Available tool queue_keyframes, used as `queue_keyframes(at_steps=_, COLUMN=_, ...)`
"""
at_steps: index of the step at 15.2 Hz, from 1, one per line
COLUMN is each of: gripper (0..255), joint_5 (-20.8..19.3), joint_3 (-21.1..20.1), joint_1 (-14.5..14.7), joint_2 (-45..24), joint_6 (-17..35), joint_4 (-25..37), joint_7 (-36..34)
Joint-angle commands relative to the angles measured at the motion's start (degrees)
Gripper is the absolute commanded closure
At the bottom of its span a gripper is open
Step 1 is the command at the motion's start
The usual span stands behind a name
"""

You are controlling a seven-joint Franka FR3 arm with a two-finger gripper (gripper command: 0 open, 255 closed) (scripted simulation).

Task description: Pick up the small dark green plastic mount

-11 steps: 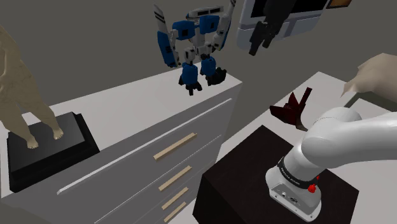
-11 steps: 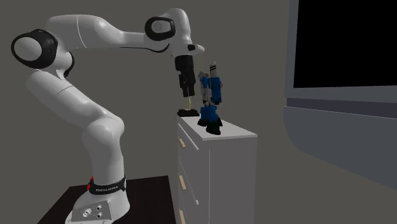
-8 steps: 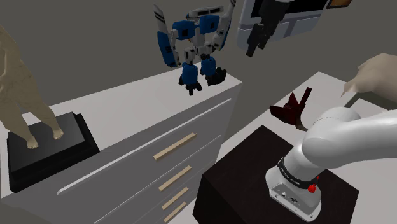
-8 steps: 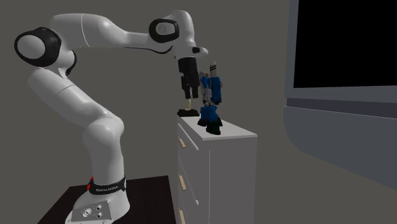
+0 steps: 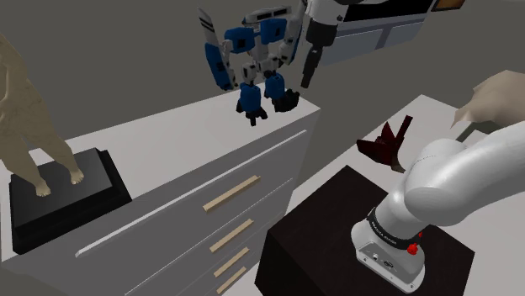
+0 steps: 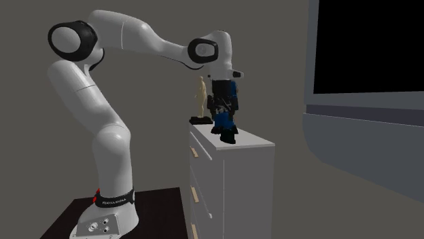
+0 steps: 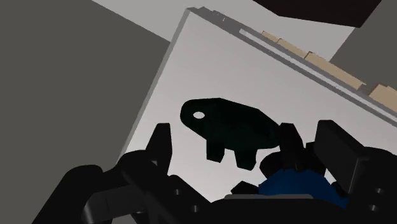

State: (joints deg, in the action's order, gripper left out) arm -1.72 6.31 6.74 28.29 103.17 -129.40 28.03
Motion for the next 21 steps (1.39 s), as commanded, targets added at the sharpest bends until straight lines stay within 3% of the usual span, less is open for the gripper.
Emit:
queue_keyframes(at_steps=1, gripper=0, joint_5=0.31, joint_3=1.04, joint_1=0.86, joint_2=-2.61, joint_6=1.50, joint_4=0.26, joint_7=3.82)
queue_keyframes(at_steps=10, gripper=0, joint_5=0.23, joint_3=1.27, joint_1=0.79, joint_2=-3.19, joint_6=7.44, joint_4=-5.11, joint_7=3.97)
queue_keyframes(at_steps=11, gripper=255, joint_5=0.22, joint_3=1.26, joint_1=0.78, joint_2=-3.11, joint_6=7.48, joint_4=-5.22, joint_7=3.96)
queue_keyframes(at_steps=21, gripper=255, joint_5=0.23, joint_3=1.24, joint_1=0.80, joint_2=-3.06, joint_6=6.65, joint_4=-4.44, joint_7=3.95)
